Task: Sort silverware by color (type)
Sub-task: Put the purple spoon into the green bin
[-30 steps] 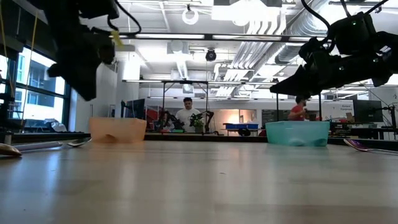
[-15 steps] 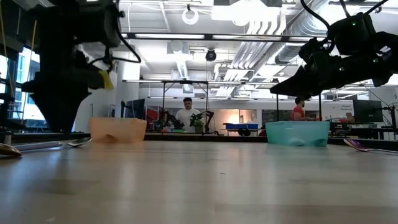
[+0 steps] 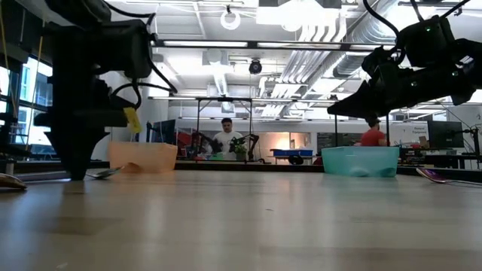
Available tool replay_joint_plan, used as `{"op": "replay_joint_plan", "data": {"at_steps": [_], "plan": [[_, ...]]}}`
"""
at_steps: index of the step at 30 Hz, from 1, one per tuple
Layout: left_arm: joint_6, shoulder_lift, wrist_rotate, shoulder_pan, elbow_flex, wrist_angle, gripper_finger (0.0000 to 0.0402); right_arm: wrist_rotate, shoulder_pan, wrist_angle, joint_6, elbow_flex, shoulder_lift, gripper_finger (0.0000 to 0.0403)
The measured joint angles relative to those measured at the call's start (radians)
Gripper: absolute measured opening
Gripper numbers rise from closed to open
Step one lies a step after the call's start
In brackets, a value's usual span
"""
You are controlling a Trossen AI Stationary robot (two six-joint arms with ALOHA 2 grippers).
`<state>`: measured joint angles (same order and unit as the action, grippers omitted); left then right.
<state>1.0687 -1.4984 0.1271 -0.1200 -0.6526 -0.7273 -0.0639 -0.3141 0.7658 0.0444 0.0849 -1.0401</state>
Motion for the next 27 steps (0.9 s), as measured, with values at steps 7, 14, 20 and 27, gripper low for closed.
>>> {"op": "replay_joint_plan", "data": {"at_steps": [7, 14, 20, 27], "plan": [[-0.085, 0.081, 0.156, 0.006, 0.021, 0.13, 0.0018, -0.001, 0.0, 0.001, 0.004, 0.0, 0.0, 0.0], [-0.297, 0.15, 0.101, 0.091, 0.169, 0.756, 0.0003, -0.002, 0.001, 0.021, 0.035, 0.0, 0.0, 0.0], [-0.401, 0.116, -0.013, 0.192, 0.284, 1.222, 0.0003, -0.031, 0.001, 0.034, 0.093, 0.0, 0.0, 0.0], [-0.517, 0.117, -0.025, 0.204, 0.286, 1.205, 0.0002, 0.006, 0.038, -0.004, 0.241, 0.023, -0.002, 0.0033]]}}
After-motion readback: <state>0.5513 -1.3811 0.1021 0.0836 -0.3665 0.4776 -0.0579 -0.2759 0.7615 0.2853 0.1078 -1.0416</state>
